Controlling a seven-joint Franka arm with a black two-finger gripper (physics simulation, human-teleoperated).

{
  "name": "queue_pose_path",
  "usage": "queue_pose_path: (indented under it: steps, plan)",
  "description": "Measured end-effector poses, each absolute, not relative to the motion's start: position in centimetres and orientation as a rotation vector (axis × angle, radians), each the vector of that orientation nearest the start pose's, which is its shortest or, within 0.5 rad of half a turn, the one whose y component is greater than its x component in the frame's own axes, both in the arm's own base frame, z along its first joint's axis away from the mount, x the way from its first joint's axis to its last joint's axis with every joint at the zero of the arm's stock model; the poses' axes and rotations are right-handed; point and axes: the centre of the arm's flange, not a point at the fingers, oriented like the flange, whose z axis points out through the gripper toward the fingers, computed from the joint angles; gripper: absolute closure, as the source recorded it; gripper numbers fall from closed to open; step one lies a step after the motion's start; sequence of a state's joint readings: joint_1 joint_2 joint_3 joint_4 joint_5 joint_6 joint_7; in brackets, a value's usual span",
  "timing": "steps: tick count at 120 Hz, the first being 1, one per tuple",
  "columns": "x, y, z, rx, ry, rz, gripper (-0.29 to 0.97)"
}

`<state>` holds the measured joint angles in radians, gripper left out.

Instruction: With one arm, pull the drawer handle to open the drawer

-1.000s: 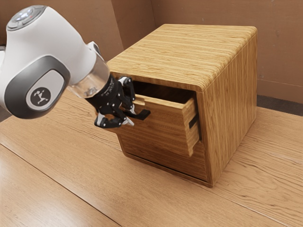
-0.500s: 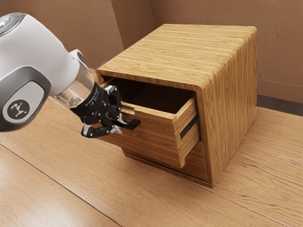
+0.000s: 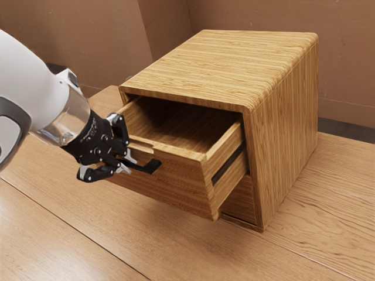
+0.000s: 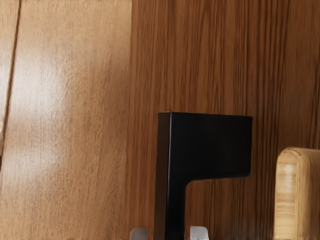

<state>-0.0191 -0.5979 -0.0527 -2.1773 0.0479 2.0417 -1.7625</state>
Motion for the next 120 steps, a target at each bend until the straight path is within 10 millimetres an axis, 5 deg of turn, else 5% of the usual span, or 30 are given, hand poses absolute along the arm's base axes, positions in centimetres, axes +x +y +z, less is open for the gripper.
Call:
queue_pose_path:
  steps: [120]
  plan:
    - [32.4, -4.9, 66.5, 1.875, 2.057, 0.530, 0.77]
